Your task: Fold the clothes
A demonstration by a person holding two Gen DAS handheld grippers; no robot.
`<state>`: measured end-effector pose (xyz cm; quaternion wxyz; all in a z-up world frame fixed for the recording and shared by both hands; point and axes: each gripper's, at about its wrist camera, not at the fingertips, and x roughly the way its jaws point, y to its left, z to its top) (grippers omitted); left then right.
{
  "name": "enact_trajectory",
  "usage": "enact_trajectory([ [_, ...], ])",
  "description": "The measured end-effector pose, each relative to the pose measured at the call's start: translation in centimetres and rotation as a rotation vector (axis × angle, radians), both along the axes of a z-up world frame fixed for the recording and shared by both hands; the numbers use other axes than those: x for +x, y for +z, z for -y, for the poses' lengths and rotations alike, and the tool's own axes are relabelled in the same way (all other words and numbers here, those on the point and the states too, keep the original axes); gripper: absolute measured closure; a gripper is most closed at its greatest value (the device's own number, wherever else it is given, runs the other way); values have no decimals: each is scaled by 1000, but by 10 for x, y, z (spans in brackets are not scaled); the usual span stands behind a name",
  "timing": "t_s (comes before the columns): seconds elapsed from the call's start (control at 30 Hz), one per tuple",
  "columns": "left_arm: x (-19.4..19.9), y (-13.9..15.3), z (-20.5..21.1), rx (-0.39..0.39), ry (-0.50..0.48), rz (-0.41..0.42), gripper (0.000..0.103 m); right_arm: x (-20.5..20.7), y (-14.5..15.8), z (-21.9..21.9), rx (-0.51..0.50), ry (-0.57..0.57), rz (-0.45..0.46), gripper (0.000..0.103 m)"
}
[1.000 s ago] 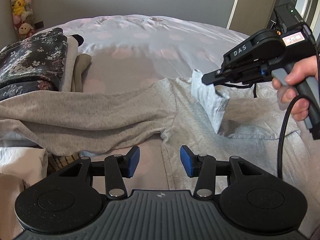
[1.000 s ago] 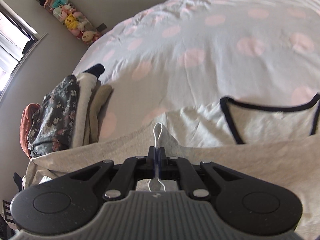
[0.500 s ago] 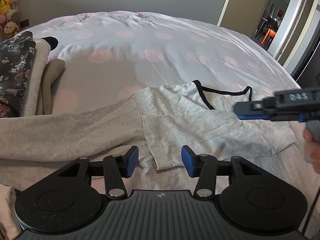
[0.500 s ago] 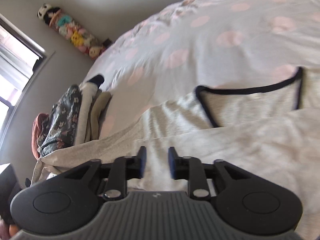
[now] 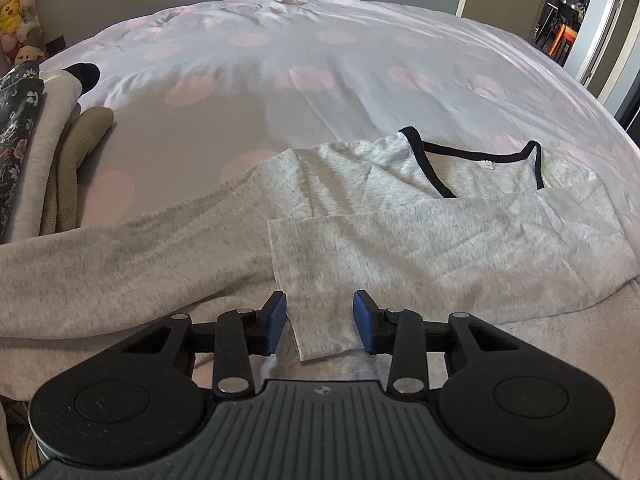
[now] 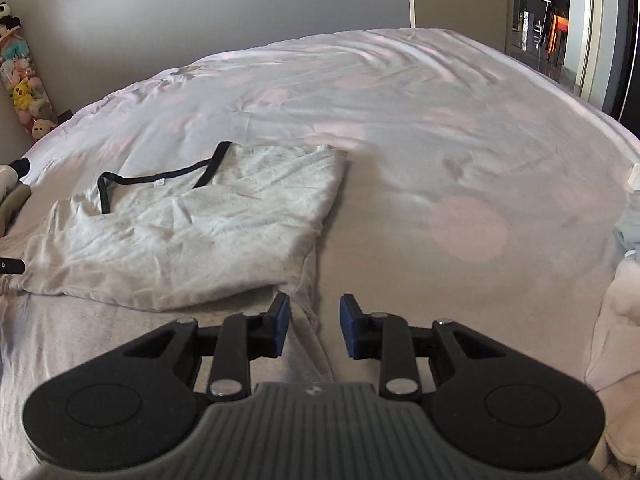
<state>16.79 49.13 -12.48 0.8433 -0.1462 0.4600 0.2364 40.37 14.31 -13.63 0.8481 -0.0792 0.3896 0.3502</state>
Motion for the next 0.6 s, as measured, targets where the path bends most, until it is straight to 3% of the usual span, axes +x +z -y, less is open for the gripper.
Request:
enact_trajectory([
  [0.23,13,-9,6,33,-5,-54,69,8,-21,-11,14,32,10,72],
  [0.43,20,-14,8,39,16,-66,71,19,-21,-18,86,43,-4,74],
  [0.53,25,-16,13,66,31,-62,98,14,-30,-26,59,52,21,88],
  [0.6,27,-16,15,84,49,-64,103,13,-26,-22,45,30,36,92],
])
